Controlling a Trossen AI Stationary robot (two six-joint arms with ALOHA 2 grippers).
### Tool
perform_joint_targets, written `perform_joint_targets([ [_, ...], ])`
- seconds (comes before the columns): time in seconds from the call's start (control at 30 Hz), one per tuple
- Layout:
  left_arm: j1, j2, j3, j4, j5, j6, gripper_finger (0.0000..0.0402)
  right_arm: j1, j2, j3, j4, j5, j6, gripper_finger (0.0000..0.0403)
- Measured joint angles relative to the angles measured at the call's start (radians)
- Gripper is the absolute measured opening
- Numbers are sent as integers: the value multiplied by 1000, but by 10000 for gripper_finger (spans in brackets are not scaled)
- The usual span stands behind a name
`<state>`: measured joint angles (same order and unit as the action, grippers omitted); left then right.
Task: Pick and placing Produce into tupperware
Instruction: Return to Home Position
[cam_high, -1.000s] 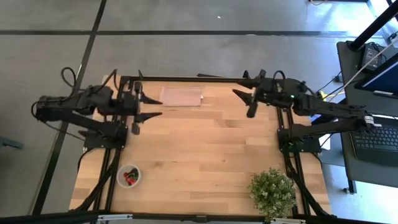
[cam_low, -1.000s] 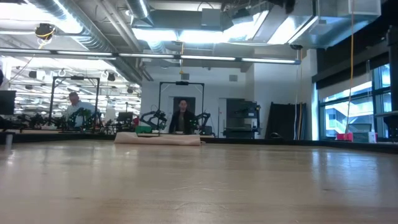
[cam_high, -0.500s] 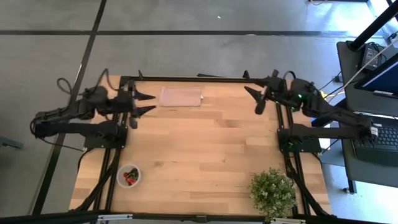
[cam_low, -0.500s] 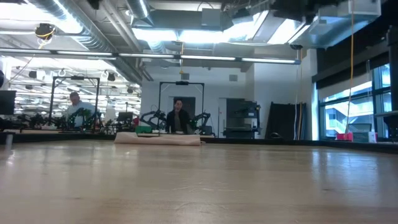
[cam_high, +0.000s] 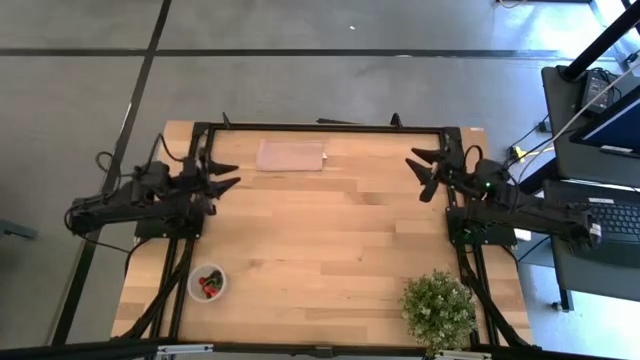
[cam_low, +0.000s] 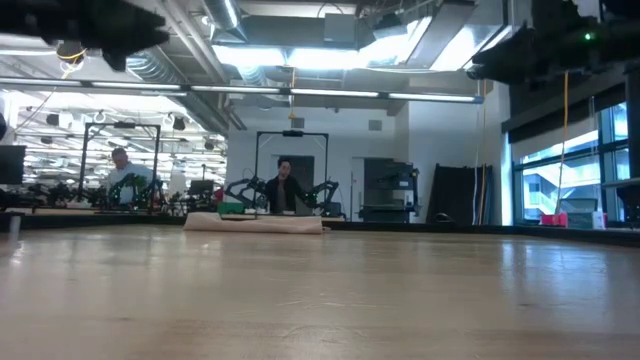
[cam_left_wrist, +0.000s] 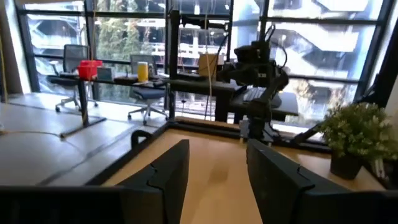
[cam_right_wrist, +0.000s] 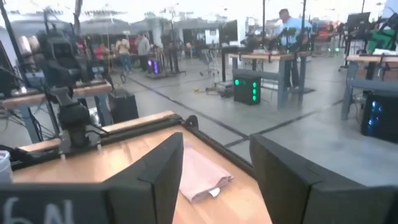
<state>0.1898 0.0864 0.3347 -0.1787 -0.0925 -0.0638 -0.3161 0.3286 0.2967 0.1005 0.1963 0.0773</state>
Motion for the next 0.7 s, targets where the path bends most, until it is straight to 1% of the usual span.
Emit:
perform_joint_targets([
  [0.1, 0, -35, -68, 52, 0, -35, 152, 0, -43, -58, 62, -3, -1, 188],
  [0.23, 0, -73, -131, 76, -4, -54, 156, 0, -92, -134, 108, -3, 1, 188],
  [0.47, 0, -84, -189, 87, -22, -91, 164, 0, -177, -233, 149, -5, 59, 188],
  [0.6, 0, -84, -209, 94, -26, -93, 161, 0, -220, -289, 226, -4, 71, 188],
  [0.7, 0, -84, -238, 130, -26, -95, 156, 0, -238, -290, 221, -4, 50, 188],
])
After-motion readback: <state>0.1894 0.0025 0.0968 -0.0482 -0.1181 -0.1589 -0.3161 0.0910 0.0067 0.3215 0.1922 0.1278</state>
